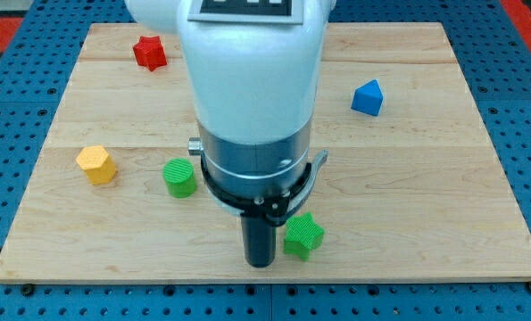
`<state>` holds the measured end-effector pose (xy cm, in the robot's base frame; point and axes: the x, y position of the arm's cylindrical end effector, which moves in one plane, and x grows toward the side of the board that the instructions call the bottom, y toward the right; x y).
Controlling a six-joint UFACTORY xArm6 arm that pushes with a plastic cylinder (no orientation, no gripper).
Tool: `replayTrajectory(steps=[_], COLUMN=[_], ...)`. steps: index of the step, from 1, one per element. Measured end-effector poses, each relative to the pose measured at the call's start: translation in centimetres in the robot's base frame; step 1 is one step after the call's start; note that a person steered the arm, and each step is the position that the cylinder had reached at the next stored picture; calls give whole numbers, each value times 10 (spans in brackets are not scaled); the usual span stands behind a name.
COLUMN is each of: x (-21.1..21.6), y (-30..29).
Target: Push green star diagonally below red circle
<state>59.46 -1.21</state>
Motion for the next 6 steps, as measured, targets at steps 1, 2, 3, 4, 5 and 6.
replayTrajectory(steps=[1,2,3,4,5,6], x=[-7,-7,-11,-22,-33,-26], y=[31,93,105,111,124,88])
